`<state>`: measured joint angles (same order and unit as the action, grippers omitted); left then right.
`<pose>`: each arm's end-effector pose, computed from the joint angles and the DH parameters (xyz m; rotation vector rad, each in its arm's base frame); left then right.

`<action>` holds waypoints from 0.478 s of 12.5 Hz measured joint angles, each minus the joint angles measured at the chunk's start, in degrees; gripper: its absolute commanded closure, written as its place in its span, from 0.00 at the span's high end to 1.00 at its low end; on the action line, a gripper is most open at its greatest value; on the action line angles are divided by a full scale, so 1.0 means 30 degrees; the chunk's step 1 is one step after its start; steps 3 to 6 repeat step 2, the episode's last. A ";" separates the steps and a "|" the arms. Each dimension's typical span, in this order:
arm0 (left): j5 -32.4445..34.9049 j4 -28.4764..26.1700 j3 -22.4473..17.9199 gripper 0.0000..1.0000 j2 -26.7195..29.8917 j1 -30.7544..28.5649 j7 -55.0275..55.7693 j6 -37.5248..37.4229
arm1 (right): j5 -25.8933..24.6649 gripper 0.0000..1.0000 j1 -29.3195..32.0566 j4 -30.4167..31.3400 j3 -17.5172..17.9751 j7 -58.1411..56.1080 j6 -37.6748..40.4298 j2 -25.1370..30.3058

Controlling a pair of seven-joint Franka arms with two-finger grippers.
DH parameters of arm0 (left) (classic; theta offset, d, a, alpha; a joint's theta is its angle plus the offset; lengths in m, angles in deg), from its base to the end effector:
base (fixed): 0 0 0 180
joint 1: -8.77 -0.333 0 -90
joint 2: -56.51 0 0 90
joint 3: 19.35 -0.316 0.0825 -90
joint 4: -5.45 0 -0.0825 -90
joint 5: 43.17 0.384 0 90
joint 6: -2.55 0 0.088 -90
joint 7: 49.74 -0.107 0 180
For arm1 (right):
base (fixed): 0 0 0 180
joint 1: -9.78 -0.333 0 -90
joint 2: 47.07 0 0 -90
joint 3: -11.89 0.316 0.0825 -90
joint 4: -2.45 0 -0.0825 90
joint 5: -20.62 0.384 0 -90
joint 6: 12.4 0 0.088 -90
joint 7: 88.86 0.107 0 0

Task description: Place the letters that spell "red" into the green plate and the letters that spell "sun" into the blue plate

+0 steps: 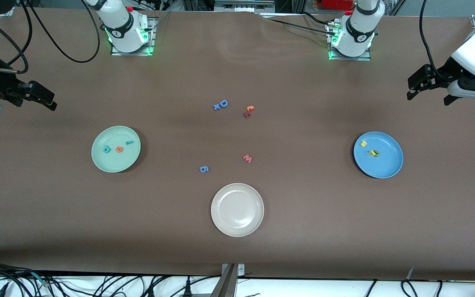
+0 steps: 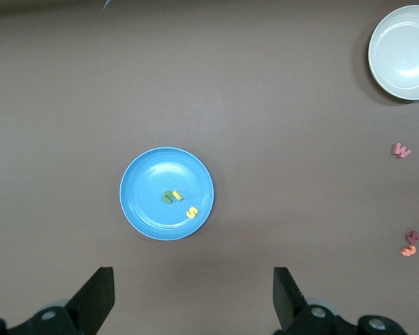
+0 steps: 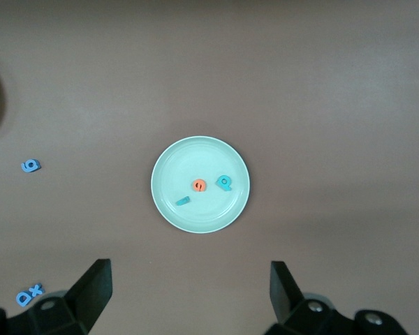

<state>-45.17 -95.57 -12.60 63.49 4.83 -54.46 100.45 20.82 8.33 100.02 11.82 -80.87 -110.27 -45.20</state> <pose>0.5266 -0.0326 0.6106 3.1142 -0.1986 0.1044 0.5543 0.0137 0.5919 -3.1292 0.1814 -0.0587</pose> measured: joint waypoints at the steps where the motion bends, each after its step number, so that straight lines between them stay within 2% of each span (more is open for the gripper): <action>1: 0.0000 0.0000 0.0000 1.00 0.0000 -0.0001 0.0000 0.0000 | 0.0000 1.00 0.0000 0.0000 0.0000 0.0000 0.0000 0.0000; 6: 0.0000 0.0000 0.0000 1.00 0.0000 -0.0002 0.0000 0.0000 | 0.0000 1.00 0.0000 0.0000 0.0000 -0.0004 0.0000 0.0000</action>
